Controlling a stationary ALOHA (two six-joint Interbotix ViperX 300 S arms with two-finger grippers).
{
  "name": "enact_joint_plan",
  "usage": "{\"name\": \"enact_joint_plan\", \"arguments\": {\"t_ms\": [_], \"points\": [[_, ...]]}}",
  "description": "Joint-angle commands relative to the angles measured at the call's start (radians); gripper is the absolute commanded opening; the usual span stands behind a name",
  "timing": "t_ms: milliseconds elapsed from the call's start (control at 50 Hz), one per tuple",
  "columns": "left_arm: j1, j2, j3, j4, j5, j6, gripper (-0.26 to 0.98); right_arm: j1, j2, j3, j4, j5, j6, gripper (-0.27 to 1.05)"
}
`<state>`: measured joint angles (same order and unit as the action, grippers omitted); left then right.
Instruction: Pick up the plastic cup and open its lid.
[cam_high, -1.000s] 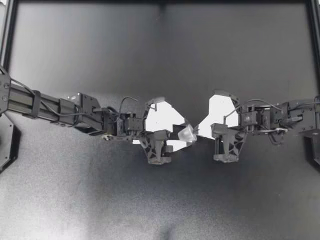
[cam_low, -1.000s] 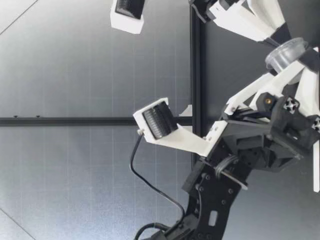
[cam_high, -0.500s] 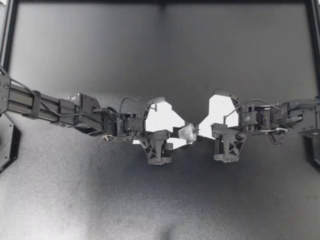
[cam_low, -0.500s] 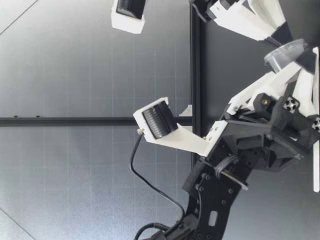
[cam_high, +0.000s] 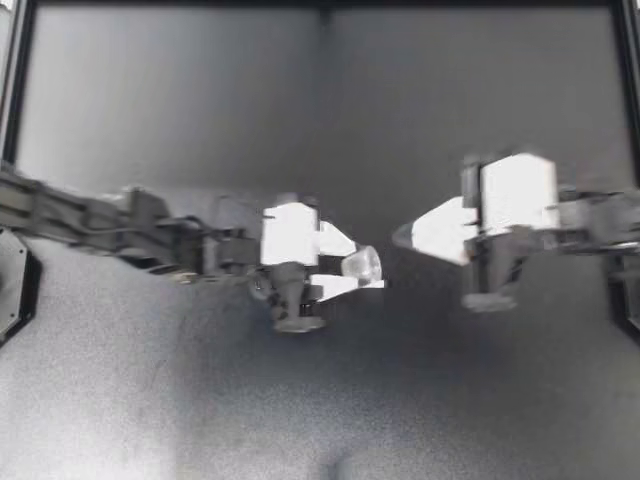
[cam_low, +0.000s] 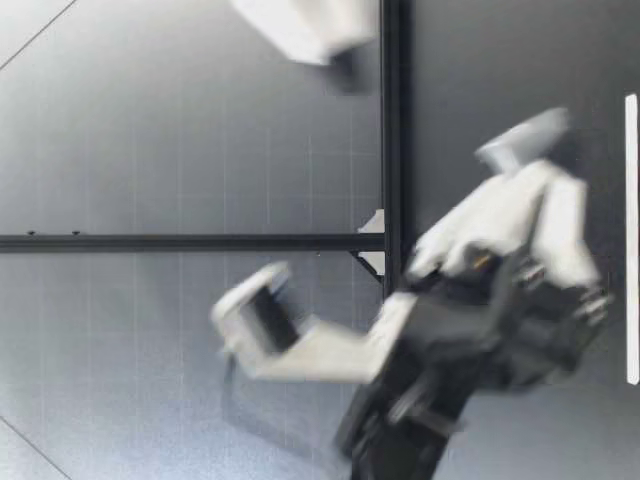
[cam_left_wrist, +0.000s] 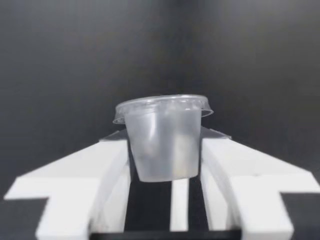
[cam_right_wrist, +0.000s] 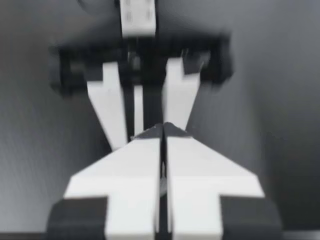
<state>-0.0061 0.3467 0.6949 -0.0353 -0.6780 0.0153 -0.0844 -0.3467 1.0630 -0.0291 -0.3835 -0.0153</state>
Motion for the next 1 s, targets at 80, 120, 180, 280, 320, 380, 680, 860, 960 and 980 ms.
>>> {"name": "enact_joint_plan", "arguments": {"t_ms": [80, 120, 180, 280, 320, 380, 680, 860, 960, 980], "points": [[-0.003, -0.141, 0.077, 0.000, -0.178, -0.034, 0.20, 0.000, -0.135, 0.006, -0.120, -0.166, -0.057, -0.14], [-0.003, -0.158, 0.092, 0.000, -0.213, -0.041, 0.20, 0.000, -0.146, 0.005, -0.138, -0.184, -0.081, -0.13], [-0.003, -0.179, 0.115, 0.000, -0.281, -0.049, 0.20, 0.000, -0.155, 0.002, -0.160, -0.195, -0.140, -0.10], [-0.003, -0.206, 0.150, 0.000, -0.399, -0.066, 0.20, 0.000, -0.146, -0.009, -0.163, -0.196, -0.247, -0.03], [-0.003, -0.213, 0.160, 0.000, -0.433, -0.078, 0.20, 0.000, -0.138, -0.015, -0.163, -0.195, -0.296, 0.01], [-0.003, -0.222, 0.173, 0.002, -0.489, -0.101, 0.20, 0.000, -0.127, -0.028, -0.163, -0.196, -0.364, 0.10], [-0.003, -0.232, 0.196, 0.018, -0.652, -0.164, 0.20, -0.002, -0.028, -0.081, -0.161, -0.212, -0.824, 0.52], [-0.003, -0.232, 0.189, 0.018, -0.661, -0.175, 0.20, 0.000, 0.055, -0.092, -0.144, -0.327, -1.115, 0.53], [-0.003, -0.230, 0.184, 0.018, -0.661, -0.175, 0.20, 0.000, 0.089, -0.092, -0.137, -0.387, -1.201, 0.53], [-0.003, -0.229, 0.183, 0.018, -0.663, -0.175, 0.20, 0.000, 0.095, -0.092, -0.135, -0.393, -1.209, 0.53]]}}
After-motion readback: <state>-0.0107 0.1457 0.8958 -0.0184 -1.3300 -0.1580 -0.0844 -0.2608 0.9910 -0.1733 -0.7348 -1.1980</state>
